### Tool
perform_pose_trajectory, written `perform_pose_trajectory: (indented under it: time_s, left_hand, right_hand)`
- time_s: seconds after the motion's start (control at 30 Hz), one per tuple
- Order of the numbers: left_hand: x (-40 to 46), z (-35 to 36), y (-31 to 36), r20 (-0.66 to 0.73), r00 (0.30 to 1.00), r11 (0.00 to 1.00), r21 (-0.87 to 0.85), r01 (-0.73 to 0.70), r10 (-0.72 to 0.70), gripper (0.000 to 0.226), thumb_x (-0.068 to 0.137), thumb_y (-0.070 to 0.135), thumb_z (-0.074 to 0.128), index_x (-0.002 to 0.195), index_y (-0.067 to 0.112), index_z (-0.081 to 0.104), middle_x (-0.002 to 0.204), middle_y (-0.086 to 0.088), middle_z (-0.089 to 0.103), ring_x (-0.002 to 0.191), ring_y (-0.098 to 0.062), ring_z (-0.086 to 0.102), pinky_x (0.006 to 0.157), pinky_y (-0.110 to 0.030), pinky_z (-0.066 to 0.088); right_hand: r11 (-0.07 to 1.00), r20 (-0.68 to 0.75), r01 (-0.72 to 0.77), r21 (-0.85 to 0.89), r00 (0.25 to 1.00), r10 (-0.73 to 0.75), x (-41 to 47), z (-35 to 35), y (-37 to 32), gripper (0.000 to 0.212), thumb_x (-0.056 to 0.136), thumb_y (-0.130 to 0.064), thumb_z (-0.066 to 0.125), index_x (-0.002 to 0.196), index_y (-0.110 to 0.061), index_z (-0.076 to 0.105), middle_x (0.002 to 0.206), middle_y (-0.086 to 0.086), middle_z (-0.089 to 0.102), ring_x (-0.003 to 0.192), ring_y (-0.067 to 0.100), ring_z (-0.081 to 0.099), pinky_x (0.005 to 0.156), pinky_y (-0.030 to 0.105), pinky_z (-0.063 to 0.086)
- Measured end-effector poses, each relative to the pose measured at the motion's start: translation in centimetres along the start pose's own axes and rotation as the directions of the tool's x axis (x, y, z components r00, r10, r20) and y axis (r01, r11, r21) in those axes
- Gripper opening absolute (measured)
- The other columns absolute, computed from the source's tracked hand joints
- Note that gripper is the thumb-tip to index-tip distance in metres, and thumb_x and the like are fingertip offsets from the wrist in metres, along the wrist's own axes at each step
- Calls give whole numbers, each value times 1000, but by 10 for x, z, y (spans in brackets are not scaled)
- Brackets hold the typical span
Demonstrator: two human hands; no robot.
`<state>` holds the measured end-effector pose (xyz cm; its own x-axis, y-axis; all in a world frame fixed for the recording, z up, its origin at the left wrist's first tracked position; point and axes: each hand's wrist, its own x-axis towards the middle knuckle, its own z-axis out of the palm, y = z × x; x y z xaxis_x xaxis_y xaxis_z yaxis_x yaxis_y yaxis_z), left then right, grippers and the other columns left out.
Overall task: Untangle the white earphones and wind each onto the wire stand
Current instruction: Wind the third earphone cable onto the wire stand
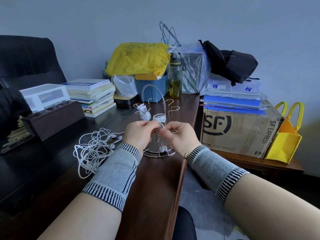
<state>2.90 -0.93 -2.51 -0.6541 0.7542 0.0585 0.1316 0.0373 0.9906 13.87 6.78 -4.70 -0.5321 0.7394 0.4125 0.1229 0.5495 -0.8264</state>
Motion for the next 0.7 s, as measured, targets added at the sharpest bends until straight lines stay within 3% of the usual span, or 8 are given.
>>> perform_pose_trajectory:
  time_s: [0.1, 0.17, 0.23, 0.33, 0.43, 0.5, 0.6, 0.7]
  left_hand:
    - [5, 2, -10, -94, 995, 999, 15, -39, 40, 11, 66, 40, 62, 67, 43, 73, 83, 1, 76, 95, -24, 71, 93, -50, 54]
    - [7, 6, -16, -148, 986, 997, 28, -71, 75, 10, 73, 33, 63, 72, 37, 73, 87, 3, 75, 93, -21, 71, 92, -49, 55]
    - [5, 12, -18, -178, 976, 992, 55, -117, 125, 11, 85, 22, 65, 90, 29, 72, 97, 1, 73, 95, -18, 69, 92, -45, 55]
    - [1, 18, -20, -181, 965, 976, 137, -168, 192, 26, 93, 19, 59, 117, 17, 70, 104, 0, 74, 96, -22, 68, 91, -39, 55]
    - [-2, 23, -19, -163, 959, 972, 86, -219, 230, 19, 93, 18, 58, 104, 21, 73, 86, 6, 72, 63, -12, 65, 60, -26, 53]
    - [-5, 26, -17, -148, 976, 985, -42, -169, 161, 21, 94, 19, 58, 87, 30, 74, 79, 0, 68, 49, -4, 55, 45, -20, 48]
    - [-3, 30, -19, -146, 988, 969, -234, -74, 40, 21, 89, 31, 63, 73, 36, 75, 92, -7, 75, 78, -15, 69, 72, -42, 60]
    - [2, 32, -21, -154, 988, 953, -304, -17, -31, 13, 86, 35, 69, 80, 25, 75, 89, 1, 76, 91, -16, 70, 80, -40, 58]
  right_hand:
    - [985, -43, -110, 135, 992, 116, 2, -5, 1, 25, 88, -17, 65, 63, -18, 61, 59, -3, 58, 54, 7, 48, 58, 23, 42]
    - [970, -72, -142, 197, 985, 158, 4, -6, 2, 24, 88, -17, 63, 64, -15, 60, 65, 12, 64, 57, 13, 51, 59, 29, 44]
    - [958, -98, -150, 243, 979, 179, 4, -6, 3, 25, 88, -18, 62, 63, -14, 60, 72, 19, 68, 59, 17, 53, 62, 35, 46]
    - [957, -125, -154, 248, 974, 189, 6, -5, 6, 28, 88, -19, 59, 61, -19, 60, 71, 8, 71, 65, 19, 58, 71, 41, 52]
    - [964, -112, -157, 213, 977, 184, 7, -6, 6, 29, 88, -20, 59, 59, -20, 60, 71, 6, 71, 67, 20, 60, 78, 45, 54]
    - [968, -101, -166, 186, 977, 187, 7, -8, 4, 30, 88, -19, 61, 58, -20, 60, 72, 8, 71, 65, 17, 58, 76, 41, 54]
    - [954, -96, -196, 225, 970, 222, 7, -10, 3, 32, 86, -18, 64, 54, -18, 61, 73, 15, 71, 62, 21, 55, 68, 40, 52]
    - [914, -113, -251, 317, 947, 299, 9, -9, 5, 30, 85, -17, 66, 55, -15, 63, 68, 19, 68, 62, 24, 56, 69, 43, 53]
